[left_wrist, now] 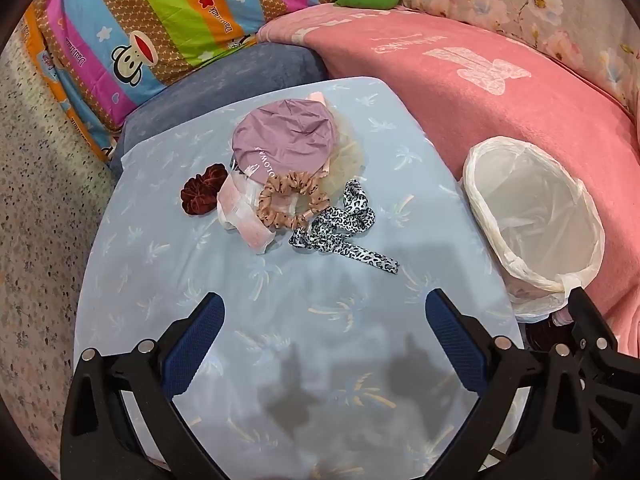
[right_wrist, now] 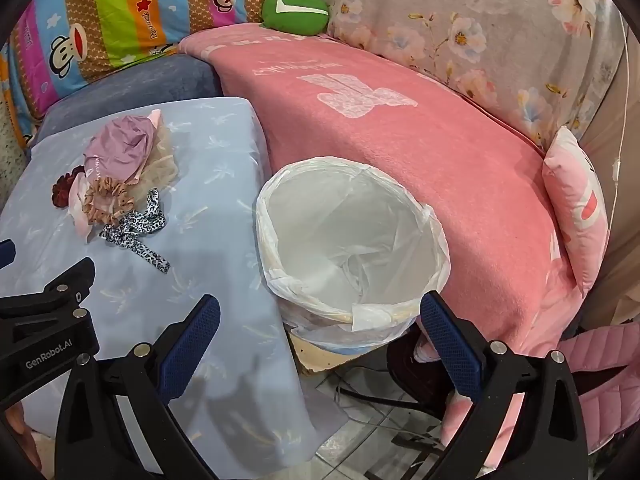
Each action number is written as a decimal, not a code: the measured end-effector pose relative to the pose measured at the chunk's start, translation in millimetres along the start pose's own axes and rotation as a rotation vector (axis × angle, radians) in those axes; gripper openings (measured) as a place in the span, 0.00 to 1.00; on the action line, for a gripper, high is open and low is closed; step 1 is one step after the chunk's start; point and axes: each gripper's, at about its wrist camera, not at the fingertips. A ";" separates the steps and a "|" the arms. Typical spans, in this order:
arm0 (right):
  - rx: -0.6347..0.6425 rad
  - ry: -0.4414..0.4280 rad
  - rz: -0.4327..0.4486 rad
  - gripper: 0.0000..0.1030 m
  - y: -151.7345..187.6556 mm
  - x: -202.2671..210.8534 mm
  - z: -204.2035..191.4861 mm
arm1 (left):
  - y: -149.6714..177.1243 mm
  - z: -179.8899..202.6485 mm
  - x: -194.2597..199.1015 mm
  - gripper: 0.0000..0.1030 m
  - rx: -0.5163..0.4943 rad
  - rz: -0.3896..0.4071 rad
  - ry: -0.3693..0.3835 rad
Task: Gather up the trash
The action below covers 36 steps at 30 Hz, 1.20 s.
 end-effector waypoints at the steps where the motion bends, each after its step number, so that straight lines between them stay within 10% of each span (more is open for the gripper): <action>1: 0.000 0.000 0.001 0.94 0.5 0.3 0.2 | -0.1 -0.1 0.1 0.93 -0.002 -0.001 0.000; 36: -0.018 0.040 0.033 0.94 2.9 18.7 3.0 | 1.9 -2.0 13.6 0.93 -0.003 0.041 0.019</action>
Point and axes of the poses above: each gripper's, at about its wrist camera, not at the fingertips, and x roughly against the way its jaws point, z to its right, y to its underside, and after that the axes turned 7 degrees about x, right-handed
